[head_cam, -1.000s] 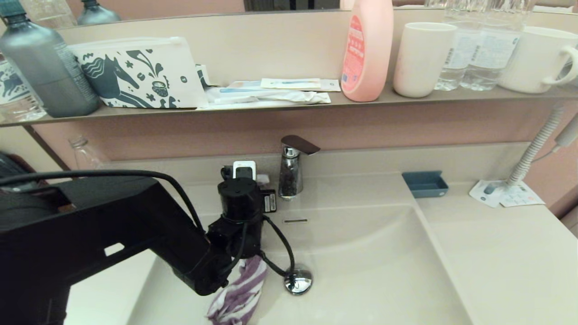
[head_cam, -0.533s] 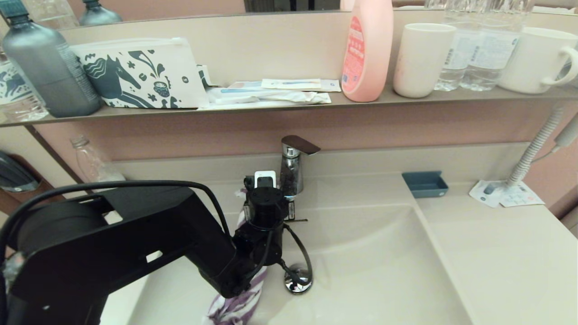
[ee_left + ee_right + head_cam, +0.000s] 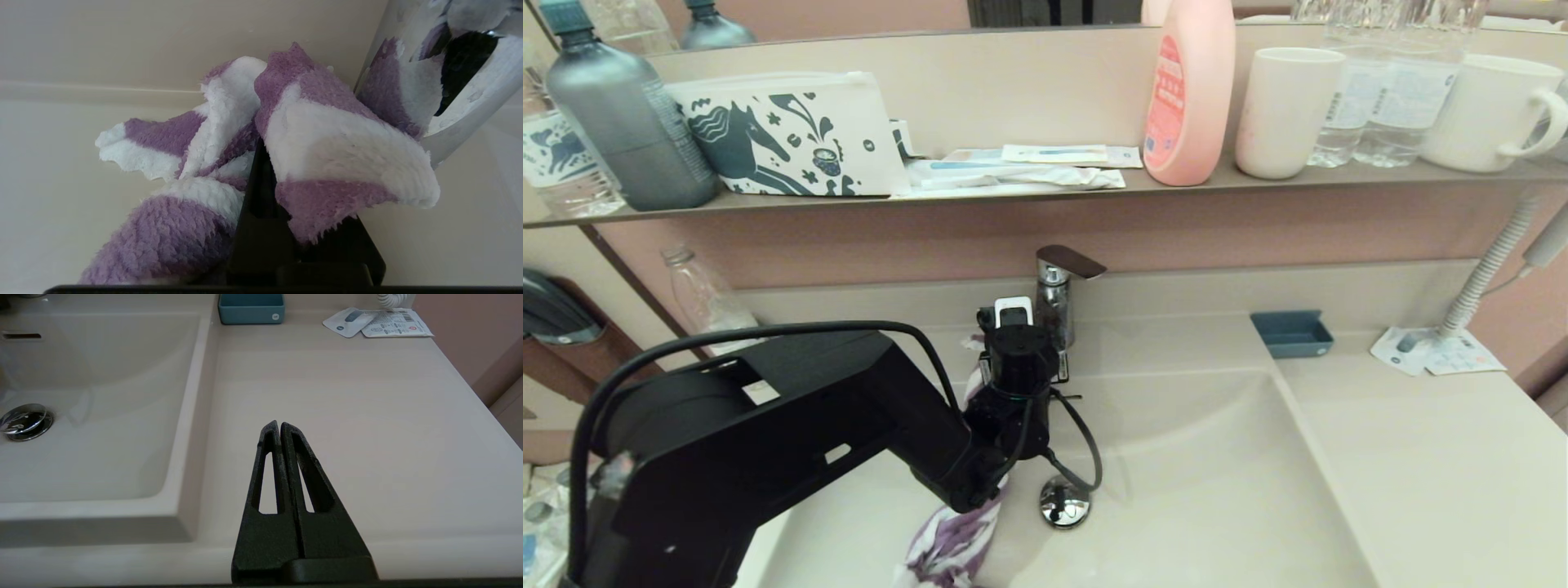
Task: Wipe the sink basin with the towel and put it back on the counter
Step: Wipe the sink
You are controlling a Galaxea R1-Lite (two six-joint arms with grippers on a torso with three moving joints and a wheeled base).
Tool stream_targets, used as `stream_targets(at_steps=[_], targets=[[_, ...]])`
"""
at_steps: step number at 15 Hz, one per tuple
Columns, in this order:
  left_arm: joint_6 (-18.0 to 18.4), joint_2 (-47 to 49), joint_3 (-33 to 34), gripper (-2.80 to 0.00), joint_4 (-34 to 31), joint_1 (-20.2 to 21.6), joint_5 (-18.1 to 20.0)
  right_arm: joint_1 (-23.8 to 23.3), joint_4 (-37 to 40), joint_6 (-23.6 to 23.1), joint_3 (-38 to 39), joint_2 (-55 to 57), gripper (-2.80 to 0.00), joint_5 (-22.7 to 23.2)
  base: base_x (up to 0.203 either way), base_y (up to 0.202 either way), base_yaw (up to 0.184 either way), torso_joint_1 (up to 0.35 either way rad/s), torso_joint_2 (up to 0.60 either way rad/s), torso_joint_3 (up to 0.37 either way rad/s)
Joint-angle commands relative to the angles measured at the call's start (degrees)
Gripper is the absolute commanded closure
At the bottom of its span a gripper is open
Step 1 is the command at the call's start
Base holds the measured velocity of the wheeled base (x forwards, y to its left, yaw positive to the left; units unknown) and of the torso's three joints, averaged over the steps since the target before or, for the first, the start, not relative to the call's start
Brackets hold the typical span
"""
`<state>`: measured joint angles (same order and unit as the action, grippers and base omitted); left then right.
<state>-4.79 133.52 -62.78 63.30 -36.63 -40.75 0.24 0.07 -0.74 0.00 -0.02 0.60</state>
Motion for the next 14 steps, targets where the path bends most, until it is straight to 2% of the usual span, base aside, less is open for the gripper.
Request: stream_targets(at_steps=[1, 6, 11, 14], targets=[[0.0, 1.0, -0.1, 0.0, 0.1, 1.2, -0.2, 0.0, 0.0, 0.0, 0.0, 0.0, 0.0, 0.0, 0.0, 0.0, 0.0, 0.0, 0.0, 0.0], [-1.3, -0.8, 4.7, 0.0, 0.7, 2.7, 1.4, 0.1, 0.0, 0.0, 0.0, 0.0, 0.0, 0.0, 0.0, 0.0, 0.0, 0.0, 0.0, 0.0], [-1.5, -2.8, 11.9, 0.0, 5.3, 2.8, 1.1, 0.0, 0.0, 0.0, 0.0, 0.0, 0.0, 0.0, 0.0, 0.0, 0.0, 0.0, 0.0, 0.0], [-1.3, -4.2, 12.4, 0.0, 5.8, 4.6, 1.8, 0.0, 0.0, 0.0, 0.0, 0.0, 0.0, 0.0, 0.0, 0.0, 0.0, 0.0, 0.0, 0.0]])
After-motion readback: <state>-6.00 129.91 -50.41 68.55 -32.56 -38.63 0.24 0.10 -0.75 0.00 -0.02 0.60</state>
